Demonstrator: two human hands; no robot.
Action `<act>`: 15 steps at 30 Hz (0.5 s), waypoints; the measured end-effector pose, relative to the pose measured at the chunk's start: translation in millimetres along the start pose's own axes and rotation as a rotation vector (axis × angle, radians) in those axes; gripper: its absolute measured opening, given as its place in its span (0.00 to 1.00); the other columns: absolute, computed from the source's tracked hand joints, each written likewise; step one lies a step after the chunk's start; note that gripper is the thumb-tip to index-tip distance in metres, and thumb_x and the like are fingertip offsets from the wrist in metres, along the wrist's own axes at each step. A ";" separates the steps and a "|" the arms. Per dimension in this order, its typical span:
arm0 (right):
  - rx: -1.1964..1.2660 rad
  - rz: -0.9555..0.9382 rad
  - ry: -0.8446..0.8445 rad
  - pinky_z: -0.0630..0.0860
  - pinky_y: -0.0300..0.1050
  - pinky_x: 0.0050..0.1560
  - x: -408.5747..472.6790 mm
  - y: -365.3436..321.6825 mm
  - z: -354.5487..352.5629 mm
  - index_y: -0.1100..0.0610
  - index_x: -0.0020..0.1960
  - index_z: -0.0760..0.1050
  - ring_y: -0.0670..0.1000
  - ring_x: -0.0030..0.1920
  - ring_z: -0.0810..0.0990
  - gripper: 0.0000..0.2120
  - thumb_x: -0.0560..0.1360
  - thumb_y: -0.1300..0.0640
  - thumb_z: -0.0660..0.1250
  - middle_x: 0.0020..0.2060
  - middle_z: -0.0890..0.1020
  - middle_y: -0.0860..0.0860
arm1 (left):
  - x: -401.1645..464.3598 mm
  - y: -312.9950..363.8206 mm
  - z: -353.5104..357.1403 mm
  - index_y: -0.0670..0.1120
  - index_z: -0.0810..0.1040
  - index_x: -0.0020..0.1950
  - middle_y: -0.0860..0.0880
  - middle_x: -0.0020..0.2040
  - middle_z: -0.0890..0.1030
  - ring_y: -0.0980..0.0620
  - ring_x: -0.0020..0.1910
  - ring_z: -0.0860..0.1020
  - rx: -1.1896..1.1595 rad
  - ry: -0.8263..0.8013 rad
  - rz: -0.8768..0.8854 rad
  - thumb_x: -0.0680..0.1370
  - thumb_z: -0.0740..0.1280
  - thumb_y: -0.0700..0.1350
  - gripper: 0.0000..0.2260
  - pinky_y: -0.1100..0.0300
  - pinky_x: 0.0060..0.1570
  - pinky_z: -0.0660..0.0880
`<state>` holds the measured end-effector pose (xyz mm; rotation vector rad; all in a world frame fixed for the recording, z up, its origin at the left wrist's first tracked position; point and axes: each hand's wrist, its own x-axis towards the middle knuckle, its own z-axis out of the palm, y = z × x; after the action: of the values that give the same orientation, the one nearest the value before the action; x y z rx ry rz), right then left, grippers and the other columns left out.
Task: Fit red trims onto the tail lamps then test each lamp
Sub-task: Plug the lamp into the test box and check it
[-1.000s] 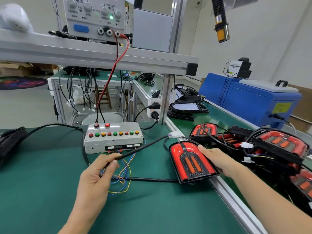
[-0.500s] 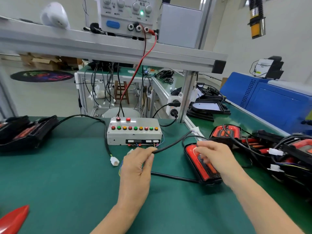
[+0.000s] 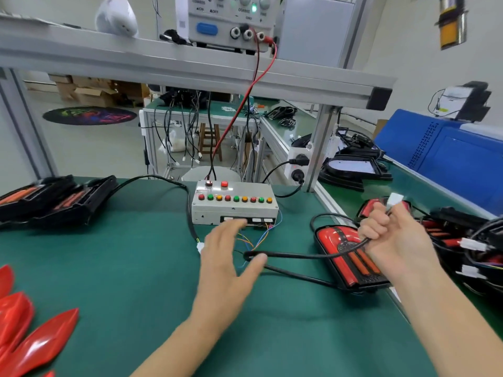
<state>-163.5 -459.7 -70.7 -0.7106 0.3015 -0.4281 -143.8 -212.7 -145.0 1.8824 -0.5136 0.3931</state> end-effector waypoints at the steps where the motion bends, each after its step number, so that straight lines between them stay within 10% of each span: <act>1: -0.003 -0.019 0.012 0.58 0.34 0.22 0.4 0.0 -0.2 0.53 0.42 0.67 0.44 0.22 0.58 0.16 0.84 0.47 0.50 0.25 0.61 0.45 | 3.3 -5.0 -6.0 0.58 0.66 0.68 0.66 0.63 0.66 0.62 0.66 0.64 0.050 -0.066 -0.021 0.71 0.70 0.53 0.26 0.62 0.66 0.59; 5: -0.035 -0.155 0.051 0.57 0.34 0.22 1.0 -2.7 1.4 0.48 0.47 0.70 0.44 0.22 0.56 0.09 0.83 0.47 0.54 0.24 0.58 0.45 | 11.1 -29.7 -17.4 0.59 0.57 0.73 0.64 0.61 0.68 0.62 0.61 0.66 0.460 -0.412 0.066 0.68 0.71 0.58 0.37 0.68 0.63 0.48; 10: -0.031 -0.239 0.032 0.57 0.35 0.24 5.5 -24.4 -1.0 0.46 0.50 0.71 0.44 0.25 0.56 0.05 0.80 0.47 0.60 0.26 0.57 0.45 | 21.2 -52.5 -38.4 0.59 0.76 0.58 0.62 0.50 0.78 0.57 0.56 0.73 0.699 -0.405 0.141 0.73 0.65 0.40 0.18 0.63 0.55 0.53; 15: -0.163 -0.321 0.025 0.56 0.35 0.25 3.2 -22.4 -1.7 0.46 0.55 0.73 0.44 0.25 0.56 0.07 0.81 0.46 0.59 0.25 0.58 0.44 | 34.7 -58.8 -43.6 0.56 0.79 0.51 0.62 0.53 0.77 0.60 0.58 0.71 0.756 -0.515 0.027 0.69 0.59 0.33 0.21 0.62 0.69 0.46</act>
<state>-167.5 -477.4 -57.0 -0.9182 0.2477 -0.7233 -84.7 -159.2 -158.9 2.7371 -0.8057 0.1074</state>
